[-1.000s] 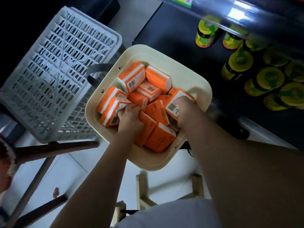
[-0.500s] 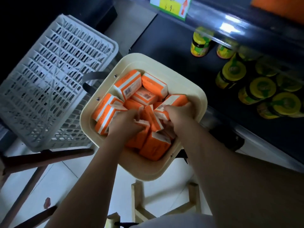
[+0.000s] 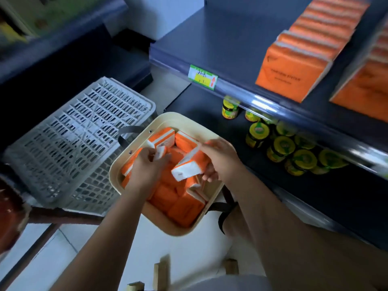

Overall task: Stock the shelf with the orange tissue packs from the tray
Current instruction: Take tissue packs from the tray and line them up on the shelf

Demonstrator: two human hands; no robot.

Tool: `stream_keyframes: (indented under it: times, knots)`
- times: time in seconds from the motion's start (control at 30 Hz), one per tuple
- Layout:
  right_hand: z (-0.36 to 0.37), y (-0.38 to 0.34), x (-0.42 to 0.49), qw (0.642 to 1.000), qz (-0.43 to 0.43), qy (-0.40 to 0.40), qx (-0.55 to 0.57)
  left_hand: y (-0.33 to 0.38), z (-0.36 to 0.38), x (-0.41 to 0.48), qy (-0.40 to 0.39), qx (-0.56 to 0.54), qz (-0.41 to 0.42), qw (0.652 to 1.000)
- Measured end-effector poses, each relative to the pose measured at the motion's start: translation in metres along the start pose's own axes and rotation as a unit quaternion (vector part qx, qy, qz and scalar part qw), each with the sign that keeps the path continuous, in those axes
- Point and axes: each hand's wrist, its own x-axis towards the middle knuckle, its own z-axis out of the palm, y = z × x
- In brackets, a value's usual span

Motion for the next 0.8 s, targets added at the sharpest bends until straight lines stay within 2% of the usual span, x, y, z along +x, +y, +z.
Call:
stream_keyframes:
  times: [0.1, 0.17, 0.27, 0.37, 0.53, 0.7, 0.8]
  knots:
    - [-0.013, -0.008, -0.016, 0.992, 0.032, -0.047, 0.115, 0.023, 0.002, -0.011, -0.025, 0.0, 0.027, 0.999]
    - [-0.02, -0.011, -0.021, 0.99, 0.013, -0.067, 0.126, 0.031, 0.007, -0.017, -0.039, -0.021, 0.016, 0.999]
    - [-0.022, -0.009, -0.029, 0.995, -0.039, -0.089, 0.03, 0.034, 0.018, -0.027, -0.052, -0.047, 0.002, 0.998]
    - [-0.026, -0.002, -0.034, 0.993, -0.083, -0.029, -0.074, 0.038, 0.027, -0.041, -0.062, -0.086, 0.005, 0.994]
    - [-0.048, -0.002, -0.051, 0.994, -0.087, -0.058, -0.03, 0.054, 0.037, -0.046, -0.089, -0.154, -0.009, 0.984]
    - [-0.055, -0.011, -0.055, 0.981, -0.141, 0.089, 0.099, 0.084, 0.039, -0.053, -0.044, -0.246, -0.037, 0.967]
    - [-0.069, -0.018, -0.06, 0.963, -0.141, 0.121, 0.194, 0.101, 0.037, -0.059, -0.038, -0.292, -0.032, 0.955]
